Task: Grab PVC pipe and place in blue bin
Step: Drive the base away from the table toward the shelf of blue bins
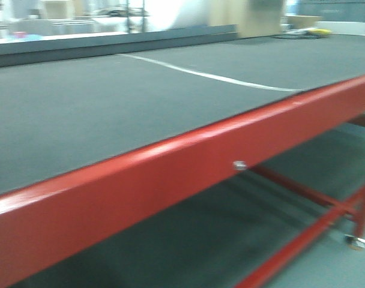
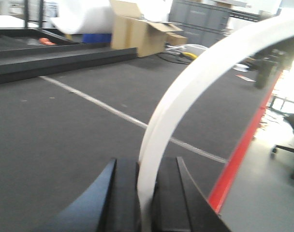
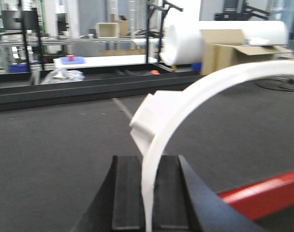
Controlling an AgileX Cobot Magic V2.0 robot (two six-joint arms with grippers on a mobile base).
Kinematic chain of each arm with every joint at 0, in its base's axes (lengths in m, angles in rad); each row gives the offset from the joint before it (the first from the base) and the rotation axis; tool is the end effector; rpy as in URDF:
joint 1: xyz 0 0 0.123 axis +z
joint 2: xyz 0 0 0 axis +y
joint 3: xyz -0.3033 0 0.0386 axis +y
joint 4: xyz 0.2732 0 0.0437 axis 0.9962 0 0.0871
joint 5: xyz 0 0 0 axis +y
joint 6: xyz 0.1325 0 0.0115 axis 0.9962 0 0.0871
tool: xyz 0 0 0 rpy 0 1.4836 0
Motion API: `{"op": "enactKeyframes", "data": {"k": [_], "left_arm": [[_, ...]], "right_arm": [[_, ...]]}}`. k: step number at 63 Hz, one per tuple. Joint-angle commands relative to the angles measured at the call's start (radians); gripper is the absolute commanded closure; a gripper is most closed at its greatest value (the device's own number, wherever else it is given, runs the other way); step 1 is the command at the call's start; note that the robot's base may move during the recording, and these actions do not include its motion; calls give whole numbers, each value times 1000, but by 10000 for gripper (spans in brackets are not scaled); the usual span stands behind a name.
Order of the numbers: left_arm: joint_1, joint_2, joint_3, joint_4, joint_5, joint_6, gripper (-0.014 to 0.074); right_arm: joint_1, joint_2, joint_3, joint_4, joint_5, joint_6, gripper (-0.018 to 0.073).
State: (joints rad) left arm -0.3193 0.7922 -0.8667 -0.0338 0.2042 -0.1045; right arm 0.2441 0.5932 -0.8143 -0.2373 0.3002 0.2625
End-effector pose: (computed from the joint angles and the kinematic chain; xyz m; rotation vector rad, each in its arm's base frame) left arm 0.2053 -0.0688 0.4242 0.1527 1.6177 -0.3581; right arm 0.1572 0.0296 0.4292 -0.1073 1.5535 0.1667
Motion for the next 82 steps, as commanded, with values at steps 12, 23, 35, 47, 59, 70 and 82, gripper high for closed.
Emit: {"op": "enactKeyframes", "data": {"k": [12,23,35,47,59,70,82], "left_arm": [[-4,-7,-3,-1,-20,-1,707],[-4,-7,-3,-1,-20,-1,707],[-4,-7,-3,-1,-20,-1,707],[-4,-7,-3,-1,-20,-1,707],[-4,-7,-3,-1,-20,-1,707],[-4,-7,-3,-1,-20,-1,707],[-4,-7,-3,-1,-20,-1,707]], "right_arm": [[1,-6,2,-10,-26,-4,727],[1,-6,2,-10,-26,-4,727],[1,-6,2,-10,-26,-4,727],[1,-6,2,-10,-26,-4,727],[1,-6,2,-10,-26,-4,727],[1,-6,2,-10,-26,-4,727],[1,-6,2,-10,-26,-4,727]]}}
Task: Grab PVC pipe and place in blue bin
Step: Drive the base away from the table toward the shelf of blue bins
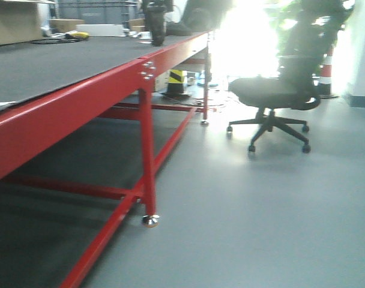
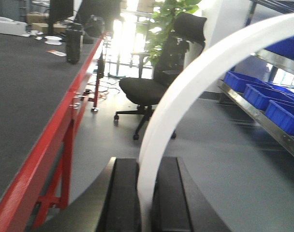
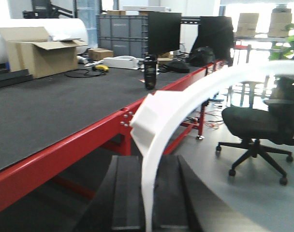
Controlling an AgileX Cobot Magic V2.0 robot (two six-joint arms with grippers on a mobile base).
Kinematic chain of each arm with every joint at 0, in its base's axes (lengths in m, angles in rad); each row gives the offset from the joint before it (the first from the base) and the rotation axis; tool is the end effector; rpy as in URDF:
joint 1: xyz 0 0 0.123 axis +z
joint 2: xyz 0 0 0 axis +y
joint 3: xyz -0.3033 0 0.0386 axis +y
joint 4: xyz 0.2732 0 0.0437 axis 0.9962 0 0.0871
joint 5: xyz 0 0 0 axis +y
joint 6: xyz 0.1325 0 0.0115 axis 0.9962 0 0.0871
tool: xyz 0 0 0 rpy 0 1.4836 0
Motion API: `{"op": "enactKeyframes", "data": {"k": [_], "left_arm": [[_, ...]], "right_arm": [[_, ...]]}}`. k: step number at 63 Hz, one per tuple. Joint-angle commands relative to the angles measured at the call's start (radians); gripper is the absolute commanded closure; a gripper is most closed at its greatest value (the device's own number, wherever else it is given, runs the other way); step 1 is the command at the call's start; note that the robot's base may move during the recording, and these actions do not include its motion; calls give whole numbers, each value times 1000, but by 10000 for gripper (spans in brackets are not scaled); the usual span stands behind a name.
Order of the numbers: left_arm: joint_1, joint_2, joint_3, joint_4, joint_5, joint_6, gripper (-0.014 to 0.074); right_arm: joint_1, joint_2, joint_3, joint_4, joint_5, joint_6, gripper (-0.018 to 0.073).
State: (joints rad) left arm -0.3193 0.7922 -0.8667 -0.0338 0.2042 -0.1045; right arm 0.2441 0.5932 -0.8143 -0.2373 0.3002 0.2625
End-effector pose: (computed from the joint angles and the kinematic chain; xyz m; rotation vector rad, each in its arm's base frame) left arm 0.2053 -0.0688 0.4242 0.1527 1.6177 -0.3581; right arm 0.1572 0.0296 0.4292 -0.1073 1.5535 0.1667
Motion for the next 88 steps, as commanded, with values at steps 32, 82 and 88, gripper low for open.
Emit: {"op": "enactKeyframes", "data": {"k": [32,82,88], "left_arm": [[-4,-7,-3,-1,-20,-1,707],[-4,-7,-3,-1,-20,-1,707],[-4,-7,-3,-1,-20,-1,707]], "right_arm": [[1,-6,2,-10,-26,-4,727],[1,-6,2,-10,-26,-4,727],[1,-6,2,-10,-26,-4,727]]}}
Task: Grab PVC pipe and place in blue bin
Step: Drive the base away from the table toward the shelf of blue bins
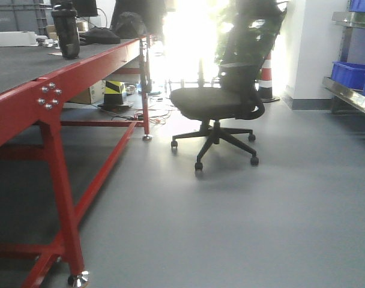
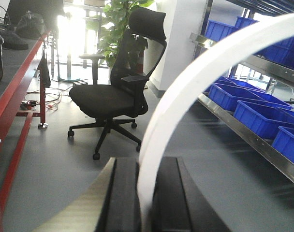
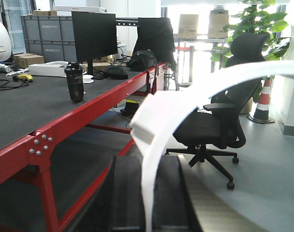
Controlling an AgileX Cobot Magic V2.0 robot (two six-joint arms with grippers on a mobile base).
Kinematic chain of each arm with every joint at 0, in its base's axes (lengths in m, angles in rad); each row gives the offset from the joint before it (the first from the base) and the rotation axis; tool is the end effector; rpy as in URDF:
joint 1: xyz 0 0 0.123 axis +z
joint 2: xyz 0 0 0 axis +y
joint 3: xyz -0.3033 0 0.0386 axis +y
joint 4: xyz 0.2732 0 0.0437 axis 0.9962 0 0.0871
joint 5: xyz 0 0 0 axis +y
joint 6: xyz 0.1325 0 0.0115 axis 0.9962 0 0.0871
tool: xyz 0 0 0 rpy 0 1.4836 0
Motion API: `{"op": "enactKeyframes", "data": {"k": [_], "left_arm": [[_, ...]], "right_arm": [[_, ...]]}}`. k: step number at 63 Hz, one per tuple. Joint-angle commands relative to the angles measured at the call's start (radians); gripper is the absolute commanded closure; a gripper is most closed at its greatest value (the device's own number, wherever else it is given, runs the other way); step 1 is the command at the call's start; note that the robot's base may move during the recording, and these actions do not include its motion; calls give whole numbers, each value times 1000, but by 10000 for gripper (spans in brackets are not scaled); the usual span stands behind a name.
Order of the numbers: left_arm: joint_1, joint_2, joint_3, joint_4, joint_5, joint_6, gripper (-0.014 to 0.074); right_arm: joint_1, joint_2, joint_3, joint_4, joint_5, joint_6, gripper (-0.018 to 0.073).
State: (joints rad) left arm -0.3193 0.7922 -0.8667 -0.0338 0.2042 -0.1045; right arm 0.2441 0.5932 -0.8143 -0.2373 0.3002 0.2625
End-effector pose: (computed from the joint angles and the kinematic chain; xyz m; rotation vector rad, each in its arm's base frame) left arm 0.2053 -0.0688 0.4242 0.1527 1.6177 -0.3581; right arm 0.1572 0.0296 0.4292 -0.1073 1.5535 0.1667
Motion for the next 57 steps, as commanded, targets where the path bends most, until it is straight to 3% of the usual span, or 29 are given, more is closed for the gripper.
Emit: {"op": "enactKeyframes", "data": {"k": [1,57], "left_arm": [[-4,-7,-3,-1,-20,-1,707],[-4,-7,-3,-1,-20,-1,707]], "right_arm": [[1,-6,2,-10,-26,-4,727],[1,-6,2,-10,-24,-4,727]]}}
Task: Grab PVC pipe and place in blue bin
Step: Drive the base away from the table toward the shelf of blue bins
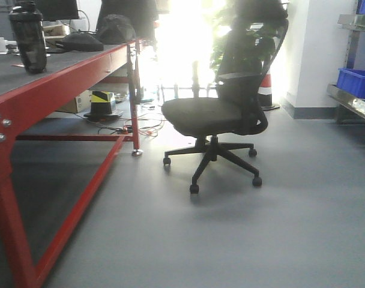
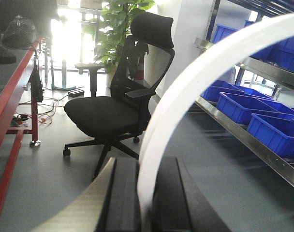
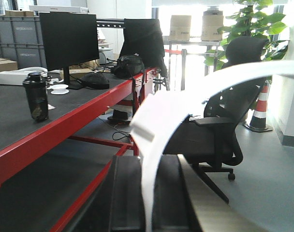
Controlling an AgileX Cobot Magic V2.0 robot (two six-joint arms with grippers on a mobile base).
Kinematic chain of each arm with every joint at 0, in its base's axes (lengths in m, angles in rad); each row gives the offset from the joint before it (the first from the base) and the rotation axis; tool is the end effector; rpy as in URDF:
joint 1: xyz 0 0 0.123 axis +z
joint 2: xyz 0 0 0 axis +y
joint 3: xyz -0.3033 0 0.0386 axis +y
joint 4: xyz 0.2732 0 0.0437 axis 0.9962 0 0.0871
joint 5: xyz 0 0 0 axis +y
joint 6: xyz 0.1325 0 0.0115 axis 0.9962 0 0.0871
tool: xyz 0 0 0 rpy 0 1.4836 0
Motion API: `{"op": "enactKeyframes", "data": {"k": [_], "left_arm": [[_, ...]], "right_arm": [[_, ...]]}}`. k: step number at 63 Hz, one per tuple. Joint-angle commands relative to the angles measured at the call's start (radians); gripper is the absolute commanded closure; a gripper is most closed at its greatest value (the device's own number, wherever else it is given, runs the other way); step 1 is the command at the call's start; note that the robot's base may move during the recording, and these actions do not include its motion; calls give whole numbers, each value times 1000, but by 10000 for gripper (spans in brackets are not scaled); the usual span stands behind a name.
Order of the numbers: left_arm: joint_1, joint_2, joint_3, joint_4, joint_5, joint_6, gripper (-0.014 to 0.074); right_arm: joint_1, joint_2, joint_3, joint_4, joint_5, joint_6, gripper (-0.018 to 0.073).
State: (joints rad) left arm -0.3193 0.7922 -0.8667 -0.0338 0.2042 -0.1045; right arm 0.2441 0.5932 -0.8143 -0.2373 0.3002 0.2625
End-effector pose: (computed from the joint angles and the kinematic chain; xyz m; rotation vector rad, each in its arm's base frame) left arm 0.2053 -0.0688 0.4242 0.1527 1.6177 -0.3581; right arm 0.1572 0.0296 0.4292 -0.1073 1.5535 0.1667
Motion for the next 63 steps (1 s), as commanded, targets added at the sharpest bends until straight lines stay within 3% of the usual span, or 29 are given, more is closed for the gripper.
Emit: {"op": "enactKeyframes", "data": {"k": [1,63], "left_arm": [[-4,-7,-3,-1,-20,-1,707],[-4,-7,-3,-1,-20,-1,707]], "right_arm": [[1,-6,2,-10,-24,-4,727],[1,-6,2,-10,-24,-4,727]]}}
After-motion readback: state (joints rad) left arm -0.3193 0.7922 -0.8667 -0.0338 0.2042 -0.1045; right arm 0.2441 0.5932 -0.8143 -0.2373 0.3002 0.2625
